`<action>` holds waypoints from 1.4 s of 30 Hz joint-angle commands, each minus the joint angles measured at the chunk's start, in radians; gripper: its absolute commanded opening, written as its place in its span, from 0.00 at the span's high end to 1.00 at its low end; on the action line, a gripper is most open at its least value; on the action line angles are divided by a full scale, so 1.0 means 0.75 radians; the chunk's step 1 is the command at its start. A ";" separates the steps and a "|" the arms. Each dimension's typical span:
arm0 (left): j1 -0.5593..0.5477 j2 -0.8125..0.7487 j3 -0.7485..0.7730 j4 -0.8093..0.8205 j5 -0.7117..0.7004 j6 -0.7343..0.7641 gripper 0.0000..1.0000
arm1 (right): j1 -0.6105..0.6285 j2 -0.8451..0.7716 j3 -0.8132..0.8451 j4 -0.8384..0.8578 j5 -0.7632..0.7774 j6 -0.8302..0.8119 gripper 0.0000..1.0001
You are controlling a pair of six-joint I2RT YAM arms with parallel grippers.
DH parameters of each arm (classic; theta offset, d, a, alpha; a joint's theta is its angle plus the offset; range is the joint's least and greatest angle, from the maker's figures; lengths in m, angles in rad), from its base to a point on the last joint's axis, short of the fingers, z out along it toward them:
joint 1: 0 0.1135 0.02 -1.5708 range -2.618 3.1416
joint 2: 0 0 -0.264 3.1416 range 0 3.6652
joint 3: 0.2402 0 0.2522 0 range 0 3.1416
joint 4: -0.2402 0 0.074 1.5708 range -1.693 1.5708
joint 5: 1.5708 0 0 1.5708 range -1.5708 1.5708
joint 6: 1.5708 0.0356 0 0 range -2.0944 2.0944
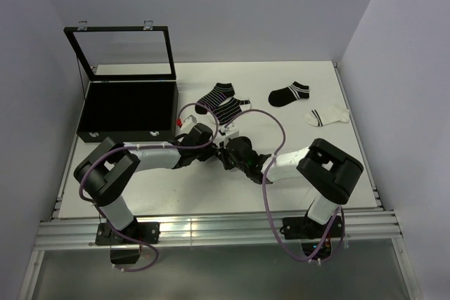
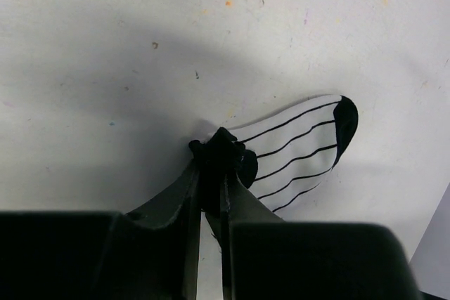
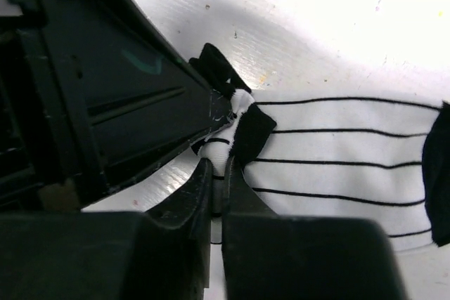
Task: Roll the socks
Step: Roll the sock at the center of the board.
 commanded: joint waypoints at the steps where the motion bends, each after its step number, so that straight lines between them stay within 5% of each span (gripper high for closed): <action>1: -0.015 -0.046 -0.063 -0.098 0.044 -0.049 0.96 | 0.005 0.047 0.003 -0.101 -0.007 0.068 1.00; 12: -0.015 -0.308 -0.249 0.080 -0.085 -0.172 0.43 | -0.241 0.002 -0.165 0.177 -0.520 0.258 1.00; 15: -0.015 -0.335 -0.282 0.159 -0.078 -0.153 0.36 | -0.318 0.043 -0.184 0.237 -0.616 0.313 1.00; 27: -0.019 -0.276 -0.346 0.383 -0.023 -0.055 0.33 | -0.501 0.255 -0.239 0.611 -1.058 0.610 1.00; 42: -0.027 -0.116 -0.319 0.477 -0.001 0.010 0.42 | -0.623 0.458 -0.229 0.752 -1.198 0.813 1.00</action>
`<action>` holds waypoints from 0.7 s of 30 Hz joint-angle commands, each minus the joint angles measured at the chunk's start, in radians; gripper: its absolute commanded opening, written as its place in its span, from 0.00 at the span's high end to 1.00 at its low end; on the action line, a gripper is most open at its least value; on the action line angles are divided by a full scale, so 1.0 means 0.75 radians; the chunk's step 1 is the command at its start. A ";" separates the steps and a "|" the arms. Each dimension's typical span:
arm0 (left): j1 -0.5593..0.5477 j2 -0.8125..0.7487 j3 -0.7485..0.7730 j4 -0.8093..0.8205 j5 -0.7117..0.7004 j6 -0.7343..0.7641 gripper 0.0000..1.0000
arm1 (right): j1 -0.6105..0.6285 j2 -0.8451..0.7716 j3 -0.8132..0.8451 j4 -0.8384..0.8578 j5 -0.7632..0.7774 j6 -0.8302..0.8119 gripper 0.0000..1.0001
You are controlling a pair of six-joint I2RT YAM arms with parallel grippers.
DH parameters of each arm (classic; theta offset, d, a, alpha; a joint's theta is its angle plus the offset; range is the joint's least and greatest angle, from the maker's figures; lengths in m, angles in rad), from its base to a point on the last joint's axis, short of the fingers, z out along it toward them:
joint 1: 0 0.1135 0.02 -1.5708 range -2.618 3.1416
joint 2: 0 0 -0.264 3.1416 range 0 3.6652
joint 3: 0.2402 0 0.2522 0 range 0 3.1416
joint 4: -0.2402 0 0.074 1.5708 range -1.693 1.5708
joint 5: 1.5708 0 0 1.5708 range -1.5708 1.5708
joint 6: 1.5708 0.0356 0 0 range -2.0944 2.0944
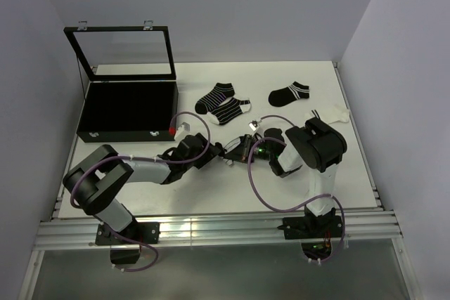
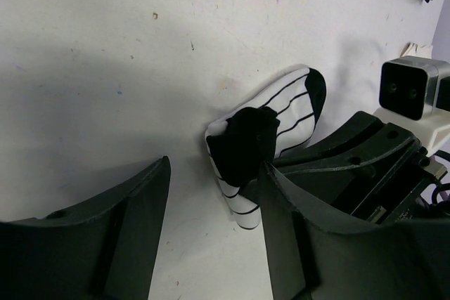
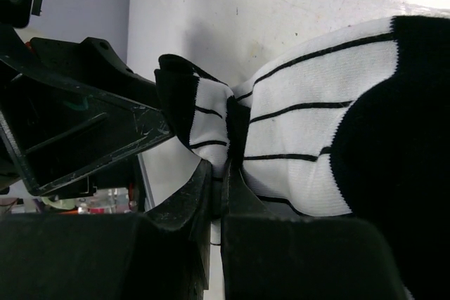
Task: Roll the socks
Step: Roll the sock at the center of the board.
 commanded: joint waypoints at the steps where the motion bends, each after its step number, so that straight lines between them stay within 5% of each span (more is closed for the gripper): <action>1: -0.011 0.046 0.024 0.037 -0.003 0.048 0.43 | -0.015 0.054 -0.020 -0.125 -0.002 -0.003 0.99; 21: -0.011 0.240 0.143 -0.100 0.029 0.056 0.64 | -0.027 0.052 -0.001 -0.260 0.020 -0.050 0.93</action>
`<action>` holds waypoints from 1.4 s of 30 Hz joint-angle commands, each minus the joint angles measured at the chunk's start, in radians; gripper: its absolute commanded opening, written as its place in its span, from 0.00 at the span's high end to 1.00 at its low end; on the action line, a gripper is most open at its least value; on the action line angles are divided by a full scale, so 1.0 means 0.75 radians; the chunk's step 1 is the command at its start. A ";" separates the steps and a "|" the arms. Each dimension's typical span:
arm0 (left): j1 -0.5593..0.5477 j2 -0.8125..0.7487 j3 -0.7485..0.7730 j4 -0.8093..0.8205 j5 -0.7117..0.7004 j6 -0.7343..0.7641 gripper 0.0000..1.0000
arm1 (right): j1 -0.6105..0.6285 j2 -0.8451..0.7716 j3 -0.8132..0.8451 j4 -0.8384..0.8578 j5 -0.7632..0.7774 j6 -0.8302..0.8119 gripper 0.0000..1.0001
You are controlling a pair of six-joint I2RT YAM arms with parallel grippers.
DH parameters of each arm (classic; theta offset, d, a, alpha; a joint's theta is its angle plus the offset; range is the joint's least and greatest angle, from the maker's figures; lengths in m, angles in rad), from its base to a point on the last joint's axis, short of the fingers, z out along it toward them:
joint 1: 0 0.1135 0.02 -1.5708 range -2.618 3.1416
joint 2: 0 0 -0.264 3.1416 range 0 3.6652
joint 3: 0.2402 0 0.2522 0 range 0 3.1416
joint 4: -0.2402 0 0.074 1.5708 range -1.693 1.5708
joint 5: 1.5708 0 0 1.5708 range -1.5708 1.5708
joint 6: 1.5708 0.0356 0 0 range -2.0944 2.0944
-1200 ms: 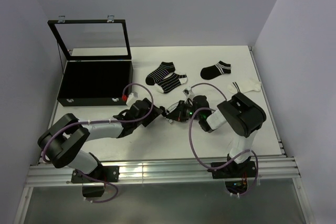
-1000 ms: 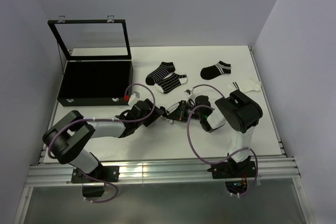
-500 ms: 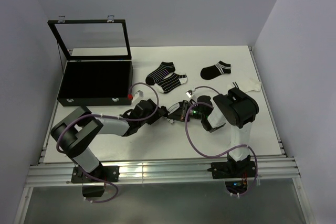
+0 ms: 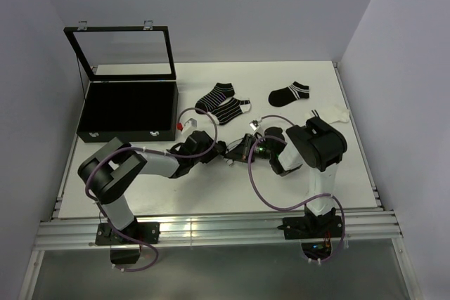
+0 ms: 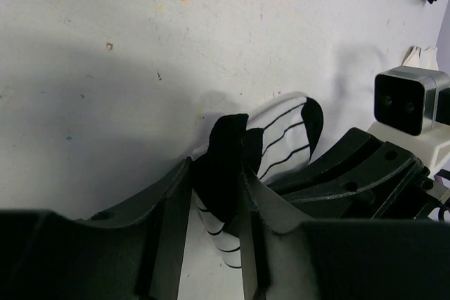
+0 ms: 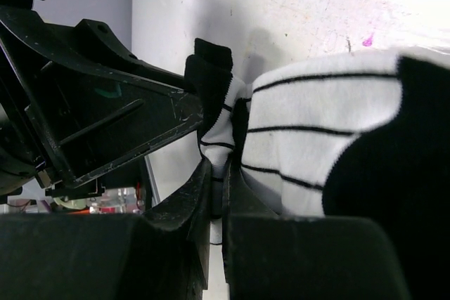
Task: Roll the socks
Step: Roll the sock at the center of the board.
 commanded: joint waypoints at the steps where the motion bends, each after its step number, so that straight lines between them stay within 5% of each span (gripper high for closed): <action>1: -0.006 0.074 0.031 -0.171 0.024 0.023 0.65 | -0.007 0.026 -0.017 -0.240 0.071 -0.091 0.92; 13: -0.027 0.101 0.130 -0.361 -0.025 0.060 1.00 | 0.001 -0.201 -0.021 -0.490 0.177 -0.255 0.65; 20: -0.041 0.099 0.154 -0.400 -0.058 0.093 1.00 | 0.005 -0.498 0.014 -0.827 0.304 -0.406 0.55; 26: -0.051 0.082 0.160 -0.406 -0.078 0.111 1.00 | 0.007 -0.725 0.038 -1.052 0.531 -0.519 0.57; 42: -0.062 -0.026 0.115 -0.369 -0.038 0.283 1.00 | 0.003 -0.414 0.279 -1.179 0.752 -0.601 0.63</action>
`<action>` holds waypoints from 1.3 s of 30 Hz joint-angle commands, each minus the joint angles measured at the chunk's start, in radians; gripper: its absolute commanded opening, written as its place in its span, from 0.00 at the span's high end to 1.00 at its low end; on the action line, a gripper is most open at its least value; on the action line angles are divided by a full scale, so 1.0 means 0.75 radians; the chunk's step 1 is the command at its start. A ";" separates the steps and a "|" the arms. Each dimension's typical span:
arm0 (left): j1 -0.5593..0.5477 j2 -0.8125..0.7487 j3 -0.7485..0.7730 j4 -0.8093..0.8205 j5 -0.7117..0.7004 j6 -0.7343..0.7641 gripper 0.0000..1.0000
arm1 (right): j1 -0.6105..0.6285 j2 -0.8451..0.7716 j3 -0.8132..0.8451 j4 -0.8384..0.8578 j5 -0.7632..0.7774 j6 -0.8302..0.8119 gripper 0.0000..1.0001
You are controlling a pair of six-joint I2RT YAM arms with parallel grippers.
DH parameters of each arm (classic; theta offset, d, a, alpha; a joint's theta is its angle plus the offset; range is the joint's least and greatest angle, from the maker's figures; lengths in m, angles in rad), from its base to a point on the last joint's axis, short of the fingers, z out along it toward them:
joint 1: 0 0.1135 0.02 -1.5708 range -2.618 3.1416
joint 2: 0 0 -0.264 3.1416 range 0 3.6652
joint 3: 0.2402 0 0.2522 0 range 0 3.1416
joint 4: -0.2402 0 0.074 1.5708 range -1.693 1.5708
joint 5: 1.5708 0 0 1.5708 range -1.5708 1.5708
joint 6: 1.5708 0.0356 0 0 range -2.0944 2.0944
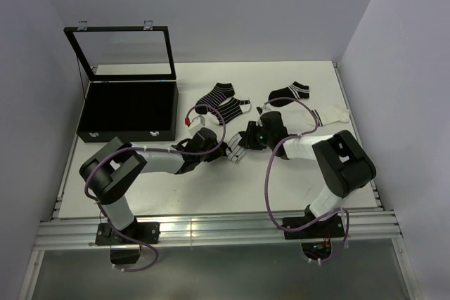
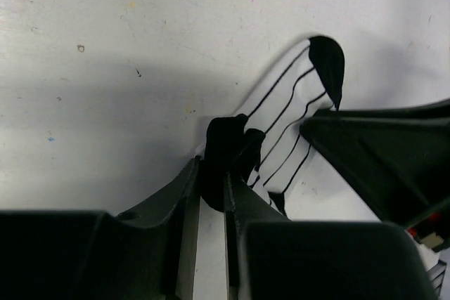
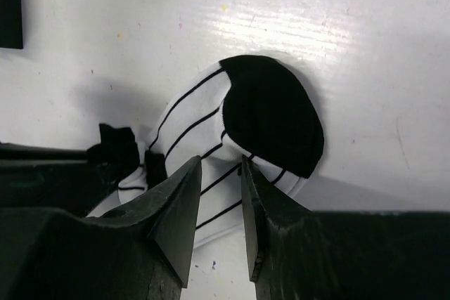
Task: Roll the socks
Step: Roll the sock at the center of the board.
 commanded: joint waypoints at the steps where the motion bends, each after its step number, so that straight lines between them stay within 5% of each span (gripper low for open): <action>1: -0.013 -0.051 -0.039 -0.142 0.025 0.136 1.00 | 0.002 0.053 0.053 -0.107 0.120 -0.074 0.63; 16: -0.013 0.090 0.145 -0.342 0.029 0.197 1.00 | 0.008 0.078 0.073 -0.087 0.026 -0.168 0.63; 28: -0.019 0.135 0.219 -0.471 0.003 0.187 1.00 | 0.175 -0.354 -0.039 -0.081 0.142 -0.320 0.55; 39: -0.021 0.137 0.225 -0.486 -0.002 0.185 1.00 | 0.333 -0.223 -0.035 -0.032 0.214 -0.234 0.55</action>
